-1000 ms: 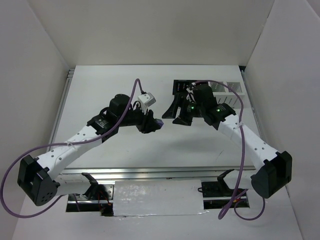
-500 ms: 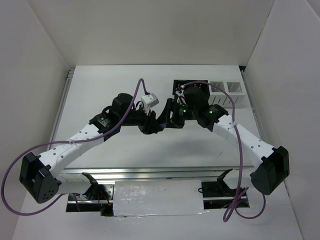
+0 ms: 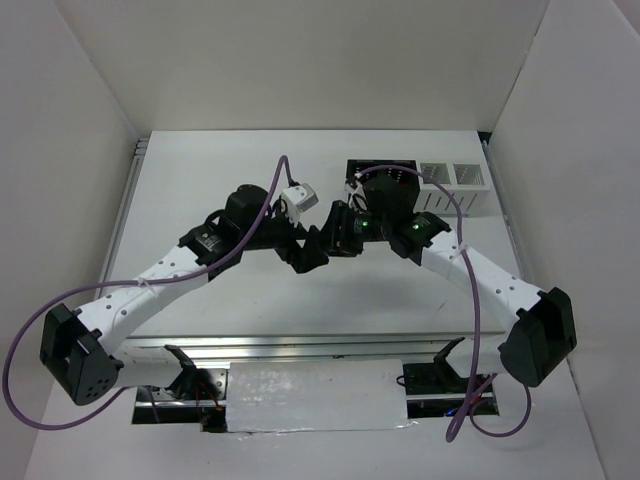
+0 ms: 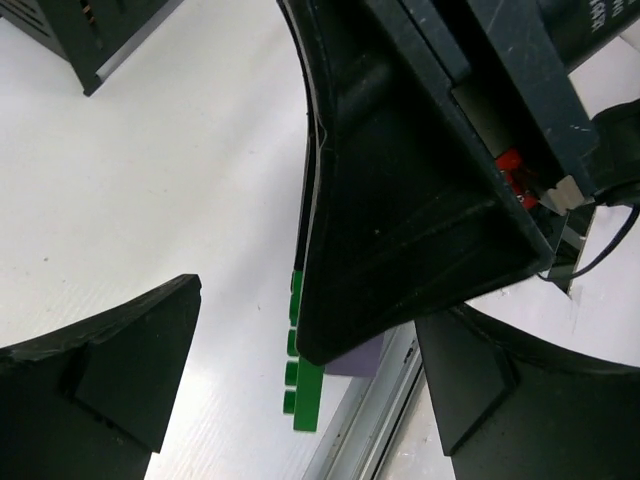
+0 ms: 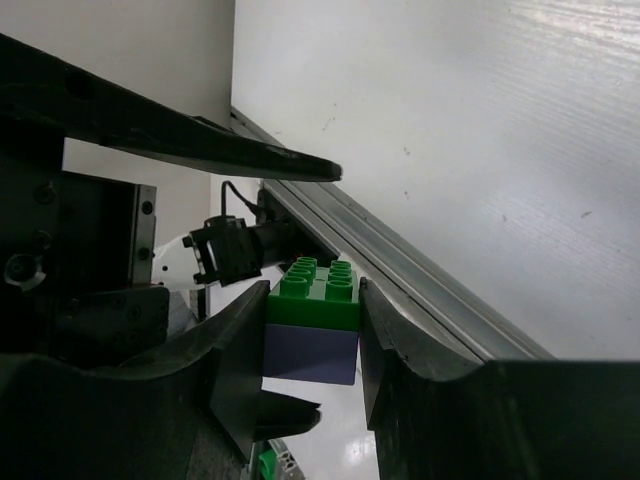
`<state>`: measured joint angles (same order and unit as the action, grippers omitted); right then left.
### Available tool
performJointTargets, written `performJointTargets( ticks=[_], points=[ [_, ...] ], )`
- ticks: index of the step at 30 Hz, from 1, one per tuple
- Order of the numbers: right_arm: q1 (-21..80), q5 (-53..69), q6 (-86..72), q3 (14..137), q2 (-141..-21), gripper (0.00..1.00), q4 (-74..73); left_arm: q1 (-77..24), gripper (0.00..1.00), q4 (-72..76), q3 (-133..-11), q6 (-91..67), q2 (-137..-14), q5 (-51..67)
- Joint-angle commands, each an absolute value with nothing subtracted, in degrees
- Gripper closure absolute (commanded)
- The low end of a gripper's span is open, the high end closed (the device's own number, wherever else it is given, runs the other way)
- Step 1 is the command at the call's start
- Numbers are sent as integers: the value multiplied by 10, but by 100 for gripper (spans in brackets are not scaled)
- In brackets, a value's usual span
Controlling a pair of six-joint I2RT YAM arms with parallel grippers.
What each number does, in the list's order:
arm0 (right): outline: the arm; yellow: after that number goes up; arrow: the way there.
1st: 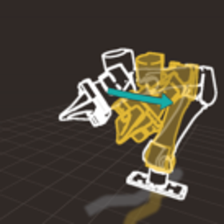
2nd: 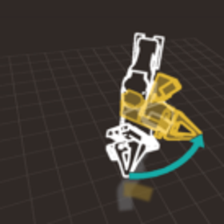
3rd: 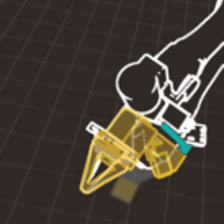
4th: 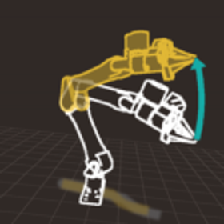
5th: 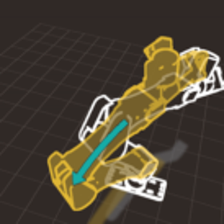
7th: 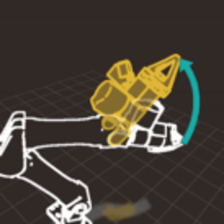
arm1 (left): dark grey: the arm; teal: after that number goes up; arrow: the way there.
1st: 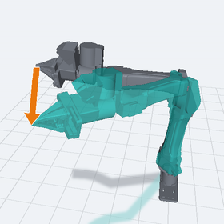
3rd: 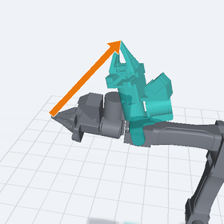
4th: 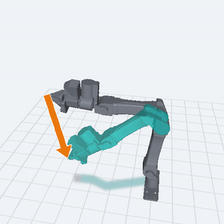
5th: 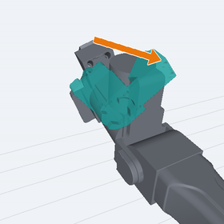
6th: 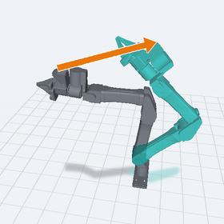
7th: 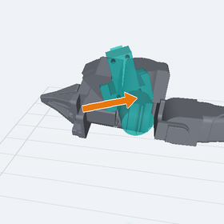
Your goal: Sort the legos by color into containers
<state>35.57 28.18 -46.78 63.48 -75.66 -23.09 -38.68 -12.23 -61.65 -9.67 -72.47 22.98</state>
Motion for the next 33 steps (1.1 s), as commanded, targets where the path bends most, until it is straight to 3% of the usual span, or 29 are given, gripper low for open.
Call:
performJointTargets(
  ticks=[1,8,13,18,23,33],
  points=[
    [333,316,-458,614,-728,100,-160,-386,0,-119,-656,-110,-719,199],
    [202,390,-334,565,-664,100,-95,-382,1,-248,-757,-113,-723,174],
    [190,594,-160,609,-646,100,-154,-373,0,-315,-835,-111,-742,241],
    [189,692,-120,621,-606,100,-150,-363,3,-337,-860,-105,-772,358],
    [189,692,-141,611,-582,100,-103,-360,5,-283,-827,-126,-779,529],
    [189,657,-180,603,-567,100,-46,-359,12,-108,-769,-237,-773,625]
  ],
)
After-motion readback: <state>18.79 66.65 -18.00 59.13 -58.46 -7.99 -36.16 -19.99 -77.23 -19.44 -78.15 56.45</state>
